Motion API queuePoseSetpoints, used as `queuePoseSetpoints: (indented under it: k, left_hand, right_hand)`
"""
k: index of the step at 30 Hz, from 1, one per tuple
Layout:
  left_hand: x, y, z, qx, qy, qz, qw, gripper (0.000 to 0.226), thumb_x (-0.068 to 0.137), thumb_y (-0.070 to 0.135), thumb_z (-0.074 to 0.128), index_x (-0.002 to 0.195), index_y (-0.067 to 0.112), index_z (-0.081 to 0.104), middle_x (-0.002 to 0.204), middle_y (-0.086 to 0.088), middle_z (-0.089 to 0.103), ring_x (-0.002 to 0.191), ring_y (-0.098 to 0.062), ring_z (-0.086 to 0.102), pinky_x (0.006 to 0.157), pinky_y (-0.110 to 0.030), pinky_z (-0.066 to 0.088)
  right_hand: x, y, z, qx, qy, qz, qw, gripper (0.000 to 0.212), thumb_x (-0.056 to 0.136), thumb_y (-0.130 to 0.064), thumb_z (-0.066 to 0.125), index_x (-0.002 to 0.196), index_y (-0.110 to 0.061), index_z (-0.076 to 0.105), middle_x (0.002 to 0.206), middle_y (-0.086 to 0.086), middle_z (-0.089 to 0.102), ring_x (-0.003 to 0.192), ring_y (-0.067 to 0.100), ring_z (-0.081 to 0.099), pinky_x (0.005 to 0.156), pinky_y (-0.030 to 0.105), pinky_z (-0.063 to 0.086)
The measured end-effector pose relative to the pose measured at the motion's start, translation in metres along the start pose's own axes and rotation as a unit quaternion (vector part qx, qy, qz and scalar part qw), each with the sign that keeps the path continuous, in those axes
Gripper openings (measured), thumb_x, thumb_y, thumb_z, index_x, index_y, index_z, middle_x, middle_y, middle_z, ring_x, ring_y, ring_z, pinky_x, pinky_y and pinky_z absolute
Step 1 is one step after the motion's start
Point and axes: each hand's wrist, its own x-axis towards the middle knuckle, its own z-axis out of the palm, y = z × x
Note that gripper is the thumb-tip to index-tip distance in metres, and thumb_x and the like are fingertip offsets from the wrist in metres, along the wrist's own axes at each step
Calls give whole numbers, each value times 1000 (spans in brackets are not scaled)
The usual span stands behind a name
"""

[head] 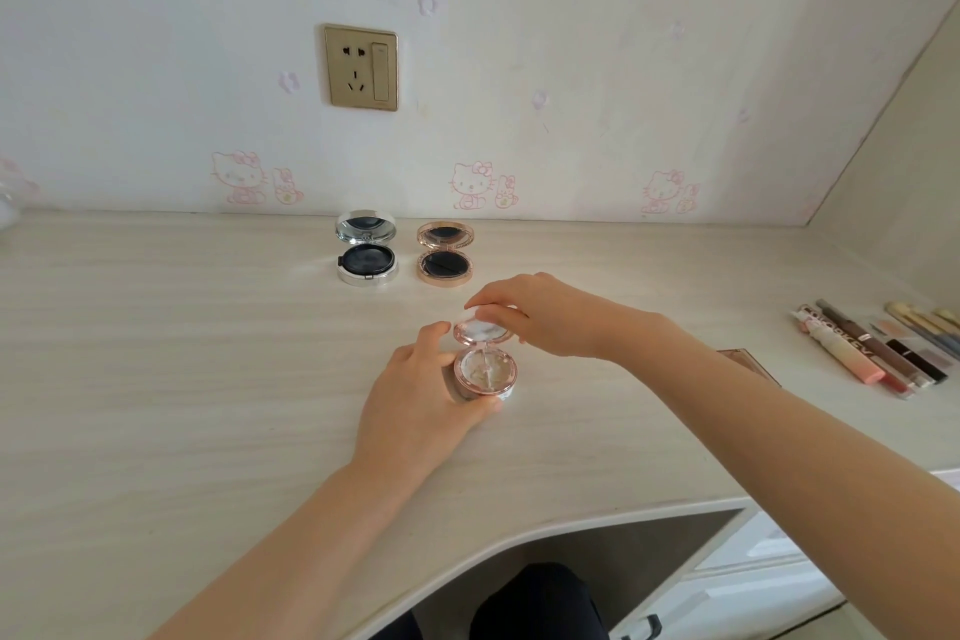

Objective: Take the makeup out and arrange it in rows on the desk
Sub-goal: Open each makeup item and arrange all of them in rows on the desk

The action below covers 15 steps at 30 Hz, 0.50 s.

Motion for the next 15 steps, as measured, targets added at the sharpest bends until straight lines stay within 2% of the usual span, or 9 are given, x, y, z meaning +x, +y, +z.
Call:
queuePoseSetpoints:
  k: [4, 7, 10, 15]
  left_hand:
    - [0, -1, 2, 2, 0, -10, 1000, 87, 56, 55, 78, 130, 38, 35, 110, 19, 63, 121, -6, 41, 81, -23, 34]
    - [0, -1, 2, -1, -3, -14, 1000, 88, 55, 56, 77, 130, 39, 34, 113, 17, 62, 121, -6, 42, 83, -23, 35]
    - [0, -2, 2, 3, -8, -13, 1000, 88, 55, 60, 73, 130, 38, 33, 115, 14, 63, 121, -7, 42, 83, -23, 35]
    - [0, -1, 1, 7, -13, -14, 1000, 88, 54, 61, 72, 130, 39, 33, 117, 13, 62, 120, -7, 43, 83, -24, 36]
  right_hand:
    - [2, 0, 0, 8, -3, 4, 1000, 33, 101, -31, 39, 124, -20, 60, 115, -3, 64, 76, 5, 50, 76, 21, 38]
    - [-1, 2, 2, 4, 3, 2, 1000, 33, 101, -33, 40, 125, -22, 59, 116, -4, 65, 76, 2, 50, 74, 20, 35]
    - [-2, 4, 4, 2, 4, 1, 1000, 33, 100, -36, 41, 125, -24, 59, 118, -6, 64, 89, 6, 50, 78, 21, 33]
    - [-3, 3, 4, 11, 6, 3, 1000, 32, 100, -36, 42, 123, -24, 60, 117, -6, 64, 92, 7, 50, 79, 21, 34]
